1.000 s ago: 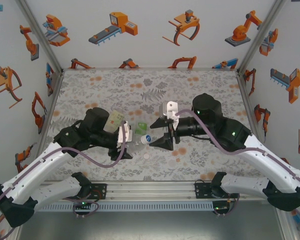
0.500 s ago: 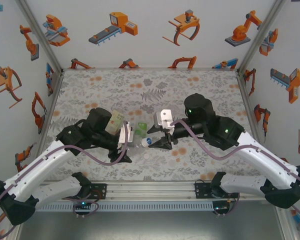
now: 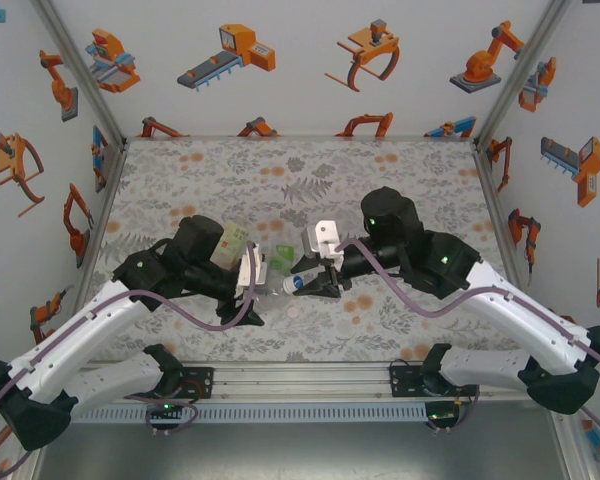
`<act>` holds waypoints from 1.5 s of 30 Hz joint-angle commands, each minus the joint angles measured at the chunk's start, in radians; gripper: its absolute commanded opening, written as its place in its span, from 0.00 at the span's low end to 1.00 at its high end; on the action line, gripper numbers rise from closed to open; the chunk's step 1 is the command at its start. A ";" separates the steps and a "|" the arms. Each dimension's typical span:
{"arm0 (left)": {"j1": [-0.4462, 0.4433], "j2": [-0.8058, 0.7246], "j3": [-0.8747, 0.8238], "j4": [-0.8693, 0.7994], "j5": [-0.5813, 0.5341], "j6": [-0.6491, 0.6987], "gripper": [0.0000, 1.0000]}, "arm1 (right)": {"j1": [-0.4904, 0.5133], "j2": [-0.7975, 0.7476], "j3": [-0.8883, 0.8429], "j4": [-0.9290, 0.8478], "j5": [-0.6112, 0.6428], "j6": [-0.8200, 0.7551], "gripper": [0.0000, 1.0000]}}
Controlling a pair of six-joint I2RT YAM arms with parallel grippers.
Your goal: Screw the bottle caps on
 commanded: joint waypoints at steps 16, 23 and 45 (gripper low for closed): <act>-0.005 -0.046 -0.033 0.213 -0.097 -0.087 0.00 | 0.007 -0.023 -0.093 0.151 0.122 0.354 0.00; -0.005 -0.010 -0.041 0.327 -0.211 -0.136 0.00 | 0.007 -0.036 -0.150 0.208 0.557 1.094 0.00; -0.005 0.005 -0.012 0.281 -0.245 -0.092 0.00 | 0.004 0.017 0.044 0.049 0.729 1.108 0.51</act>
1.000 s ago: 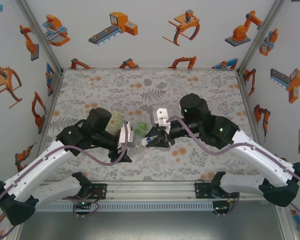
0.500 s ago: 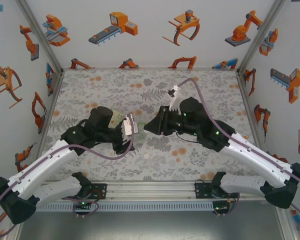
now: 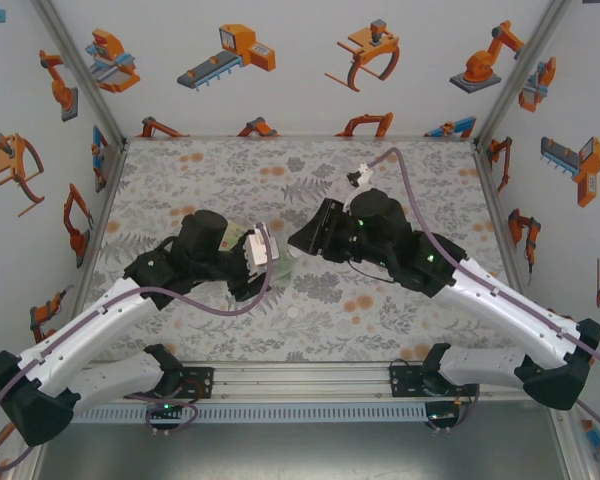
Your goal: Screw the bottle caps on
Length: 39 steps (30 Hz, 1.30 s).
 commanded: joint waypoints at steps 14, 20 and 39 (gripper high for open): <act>-0.005 -0.034 0.088 -0.190 0.355 0.121 0.00 | 0.004 -0.110 0.026 0.029 -0.645 -1.223 0.59; -0.005 -0.036 0.086 -0.201 0.389 0.114 0.00 | 0.004 -0.098 0.021 -0.041 -0.727 -1.383 0.61; -0.005 -0.022 0.095 -0.210 0.401 0.131 0.00 | 0.004 -0.077 -0.002 0.027 -0.757 -1.357 0.40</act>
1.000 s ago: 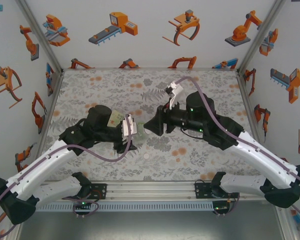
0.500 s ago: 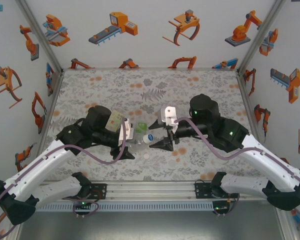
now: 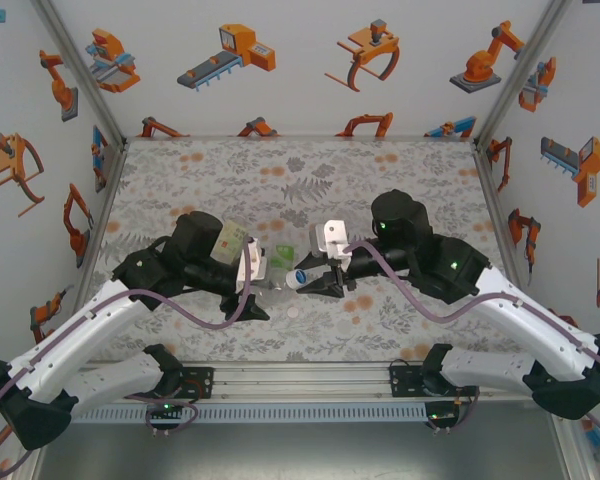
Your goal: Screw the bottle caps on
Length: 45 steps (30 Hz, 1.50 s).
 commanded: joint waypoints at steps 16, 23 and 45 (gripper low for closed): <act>-0.005 0.015 0.035 -0.003 0.027 0.033 0.00 | 0.004 0.010 -0.012 0.053 0.029 0.107 0.01; -0.005 -0.028 -0.010 0.120 -0.090 -0.021 0.00 | 0.003 -0.005 -0.087 0.189 0.420 0.640 0.00; -0.005 -0.015 -0.033 0.218 -0.384 -0.054 0.00 | -0.015 0.052 -0.028 -0.061 0.690 1.589 0.25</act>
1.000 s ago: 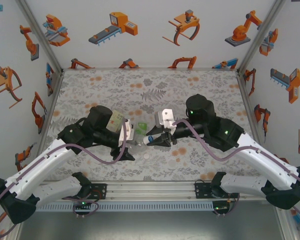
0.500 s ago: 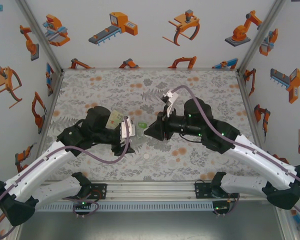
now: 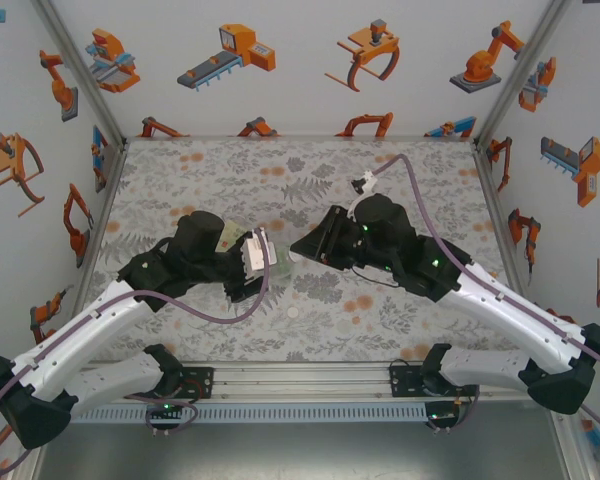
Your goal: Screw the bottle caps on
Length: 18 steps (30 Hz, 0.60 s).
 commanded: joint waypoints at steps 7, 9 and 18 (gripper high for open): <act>0.002 -0.023 0.010 0.066 -0.001 -0.006 0.00 | -0.024 0.026 0.034 -0.064 -0.035 0.057 0.48; 0.002 -0.020 0.010 0.063 -0.014 -0.008 0.00 | -0.024 0.026 0.036 -0.062 -0.034 0.056 0.47; 0.002 -0.021 0.011 0.064 -0.022 -0.020 0.07 | -0.029 0.026 0.032 -0.040 -0.052 0.065 0.22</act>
